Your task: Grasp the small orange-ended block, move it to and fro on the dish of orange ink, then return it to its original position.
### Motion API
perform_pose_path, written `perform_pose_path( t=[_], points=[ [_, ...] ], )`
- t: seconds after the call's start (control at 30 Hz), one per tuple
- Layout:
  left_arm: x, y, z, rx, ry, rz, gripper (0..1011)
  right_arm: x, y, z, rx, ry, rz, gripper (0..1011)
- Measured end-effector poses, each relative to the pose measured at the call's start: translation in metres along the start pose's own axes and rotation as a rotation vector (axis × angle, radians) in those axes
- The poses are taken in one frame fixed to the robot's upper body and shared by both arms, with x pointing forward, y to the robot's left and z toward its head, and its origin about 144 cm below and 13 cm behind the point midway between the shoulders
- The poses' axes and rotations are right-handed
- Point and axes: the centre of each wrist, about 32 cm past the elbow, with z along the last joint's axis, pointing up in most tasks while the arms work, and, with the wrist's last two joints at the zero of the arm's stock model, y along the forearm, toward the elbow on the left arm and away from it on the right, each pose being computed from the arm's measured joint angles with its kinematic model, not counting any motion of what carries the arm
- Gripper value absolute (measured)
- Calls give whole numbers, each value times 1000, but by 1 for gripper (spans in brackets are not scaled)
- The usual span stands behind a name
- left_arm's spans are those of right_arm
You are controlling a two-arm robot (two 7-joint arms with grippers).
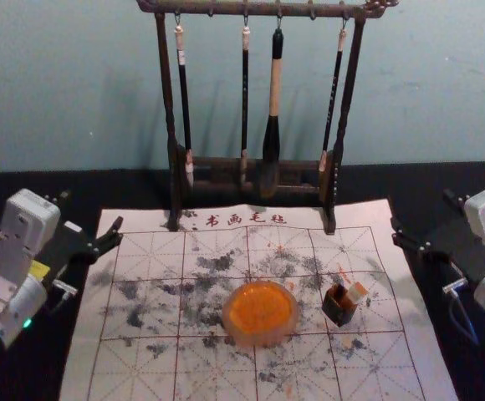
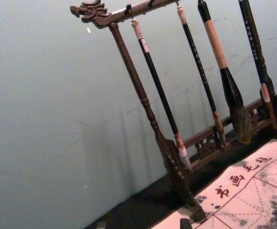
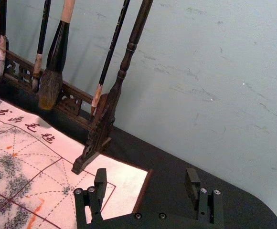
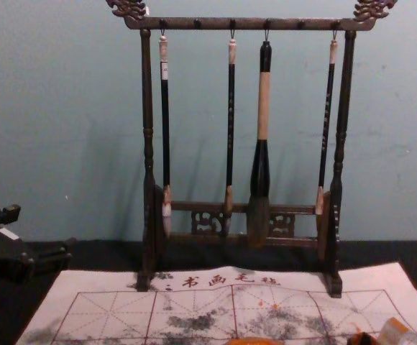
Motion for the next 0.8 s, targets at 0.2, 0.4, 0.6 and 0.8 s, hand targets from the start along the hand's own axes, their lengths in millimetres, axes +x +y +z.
perform_pose_path(
  t=[0.2, 0.4, 0.6, 0.8],
  points=[
    [0, 0, 0, 0, 0, 0, 1001, 0, 0, 0, 1, 0, 0, 1002],
    [0, 0, 0, 0, 0, 0, 1001, 0, 0, 0, 1, -1, 0, 1002],
    [0, 0, 0, 0, 0, 0, 1001, 0, 0, 0, 1, -1, 0, 1002],
    [0, 0, 0, 0, 0, 0, 1001, 0, 0, 0, 0, -1, 0, 1002]
  ],
)
